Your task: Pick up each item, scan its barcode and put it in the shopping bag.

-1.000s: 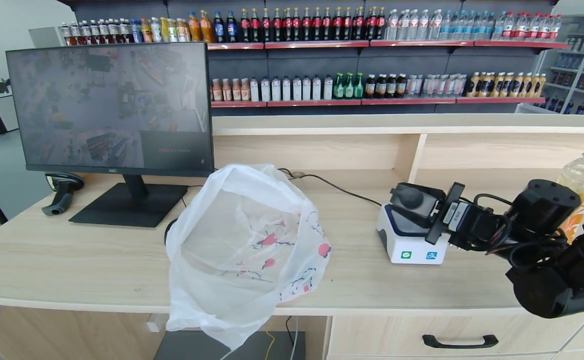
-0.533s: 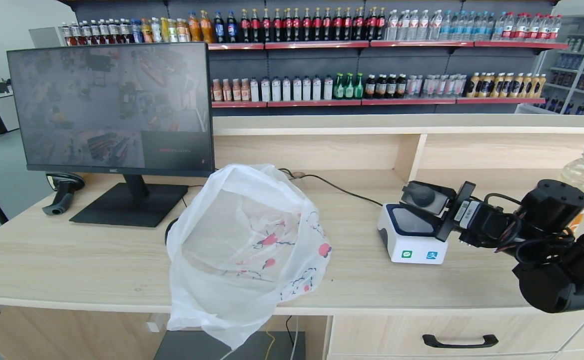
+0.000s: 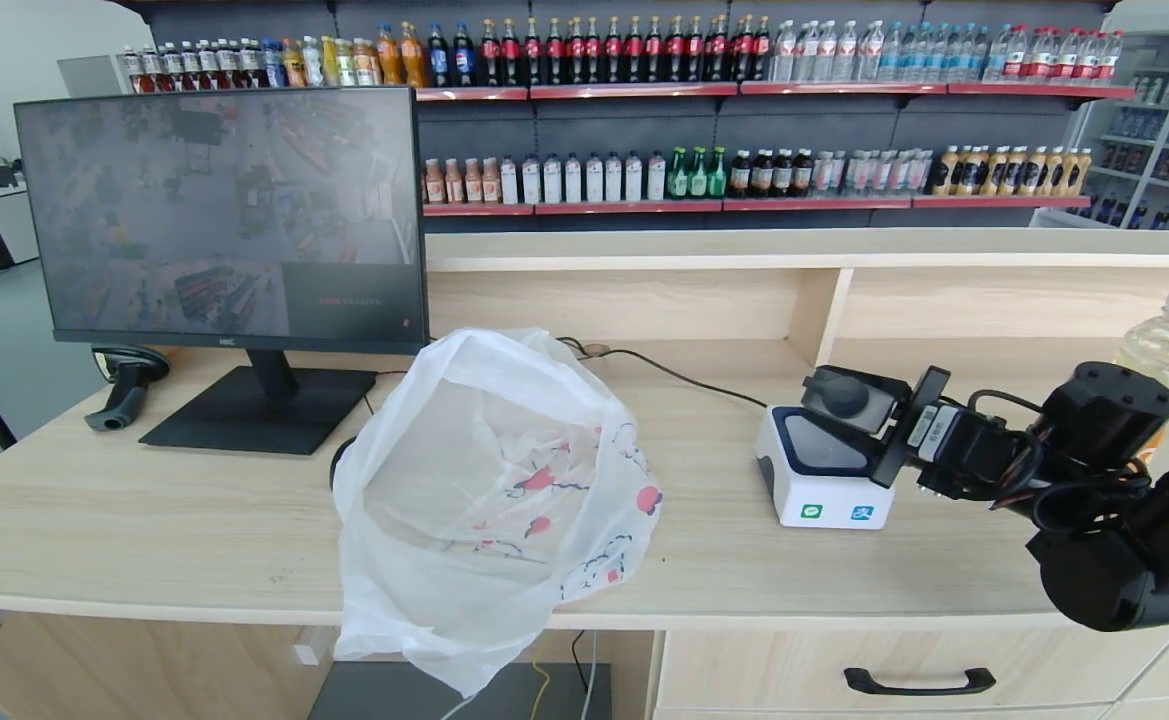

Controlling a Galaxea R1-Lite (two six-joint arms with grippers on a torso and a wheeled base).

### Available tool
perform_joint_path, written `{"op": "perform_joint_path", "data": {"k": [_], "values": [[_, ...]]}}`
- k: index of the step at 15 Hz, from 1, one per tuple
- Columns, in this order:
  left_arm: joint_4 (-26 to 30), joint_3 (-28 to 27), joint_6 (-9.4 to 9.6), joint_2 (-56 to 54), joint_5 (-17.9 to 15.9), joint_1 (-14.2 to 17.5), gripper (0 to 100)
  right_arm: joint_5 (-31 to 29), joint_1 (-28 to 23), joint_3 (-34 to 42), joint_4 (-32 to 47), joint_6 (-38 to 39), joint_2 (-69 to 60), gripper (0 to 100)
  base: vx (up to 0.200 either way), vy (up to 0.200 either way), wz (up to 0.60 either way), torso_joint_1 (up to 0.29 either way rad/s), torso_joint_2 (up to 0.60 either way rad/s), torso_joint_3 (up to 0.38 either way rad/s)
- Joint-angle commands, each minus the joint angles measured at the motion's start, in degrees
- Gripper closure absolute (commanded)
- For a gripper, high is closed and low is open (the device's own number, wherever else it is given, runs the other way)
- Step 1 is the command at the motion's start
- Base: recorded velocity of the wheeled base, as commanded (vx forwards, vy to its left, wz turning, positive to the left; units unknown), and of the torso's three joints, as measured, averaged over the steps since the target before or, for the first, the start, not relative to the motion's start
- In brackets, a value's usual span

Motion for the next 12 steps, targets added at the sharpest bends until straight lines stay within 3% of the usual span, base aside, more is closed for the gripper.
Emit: {"op": "perform_joint_path", "data": {"k": [1,10,12], "values": [[0.0,0.0,-0.01,0.0,0.0,0.0,0,0.0,0.9,-0.1,-0.1,0.2,-0.5,100,0.0,0.0,0.0,0.0,0.0,0.0],[0.3,0.0,-0.36,0.0,0.0,0.0,0,0.0,2.4,1.2,-0.1,1.6,-2.8,100,0.0,0.0,0.0,0.0,0.0,0.0],[0.3,0.0,-1.59,0.0,0.0,0.0,0,-0.1,4.8,2.6,-0.1,2.8,-4.7,100,0.0,0.0,0.0,0.0,0.0,0.0]]}}
